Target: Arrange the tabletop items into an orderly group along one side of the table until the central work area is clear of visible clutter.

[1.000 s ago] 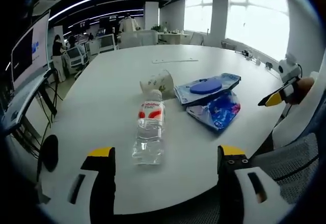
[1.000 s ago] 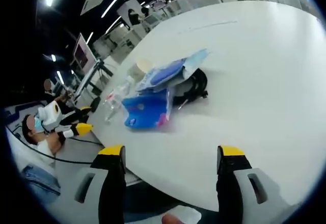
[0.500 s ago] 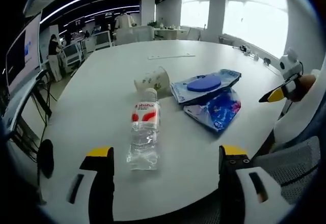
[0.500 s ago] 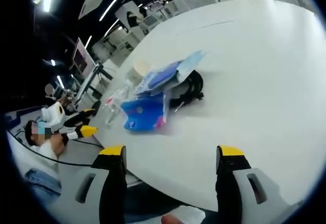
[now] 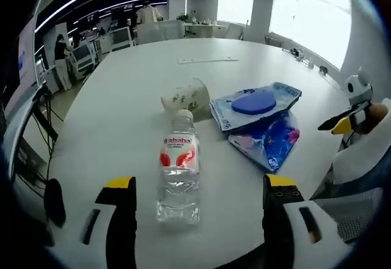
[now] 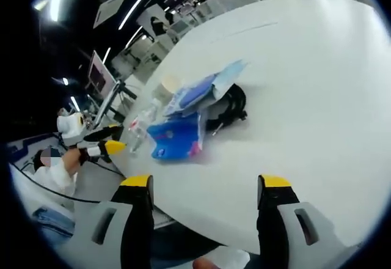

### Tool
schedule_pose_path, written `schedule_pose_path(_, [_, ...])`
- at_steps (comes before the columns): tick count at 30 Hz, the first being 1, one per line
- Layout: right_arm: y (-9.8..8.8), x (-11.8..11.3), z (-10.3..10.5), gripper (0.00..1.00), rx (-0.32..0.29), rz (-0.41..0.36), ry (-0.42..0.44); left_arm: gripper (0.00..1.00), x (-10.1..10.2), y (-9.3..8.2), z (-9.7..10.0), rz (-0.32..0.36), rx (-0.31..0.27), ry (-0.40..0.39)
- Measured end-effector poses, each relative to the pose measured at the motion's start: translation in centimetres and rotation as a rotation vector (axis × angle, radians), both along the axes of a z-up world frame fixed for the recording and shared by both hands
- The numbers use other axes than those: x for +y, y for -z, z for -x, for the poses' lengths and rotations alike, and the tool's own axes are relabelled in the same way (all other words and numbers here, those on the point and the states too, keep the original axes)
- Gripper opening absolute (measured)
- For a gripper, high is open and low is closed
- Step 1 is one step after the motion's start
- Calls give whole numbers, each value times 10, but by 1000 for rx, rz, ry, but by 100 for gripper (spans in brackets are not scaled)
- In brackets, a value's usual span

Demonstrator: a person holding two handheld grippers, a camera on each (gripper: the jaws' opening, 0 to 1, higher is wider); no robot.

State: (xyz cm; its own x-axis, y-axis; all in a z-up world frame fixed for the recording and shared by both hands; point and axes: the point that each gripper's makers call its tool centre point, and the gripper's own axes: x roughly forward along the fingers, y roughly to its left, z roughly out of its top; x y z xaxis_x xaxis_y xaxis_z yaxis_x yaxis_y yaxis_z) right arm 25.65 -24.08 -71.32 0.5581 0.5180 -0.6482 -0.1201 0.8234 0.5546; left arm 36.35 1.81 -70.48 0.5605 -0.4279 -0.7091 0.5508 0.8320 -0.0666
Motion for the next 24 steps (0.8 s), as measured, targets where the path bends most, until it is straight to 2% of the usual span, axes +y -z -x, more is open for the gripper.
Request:
schedule_pose_path(11, [2, -19, 9, 66, 6, -38, 91, 88, -7, 18, -27, -19, 78, -13])
schedule_pose_path(18, [0, -23, 10, 64, 10, -105, 153, 86, -12, 27, -37, -10, 125, -16])
schedule_pose_path(24, [-2, -26, 7, 63, 2, -112, 170, 86, -17, 41, -40, -28, 168, -10])
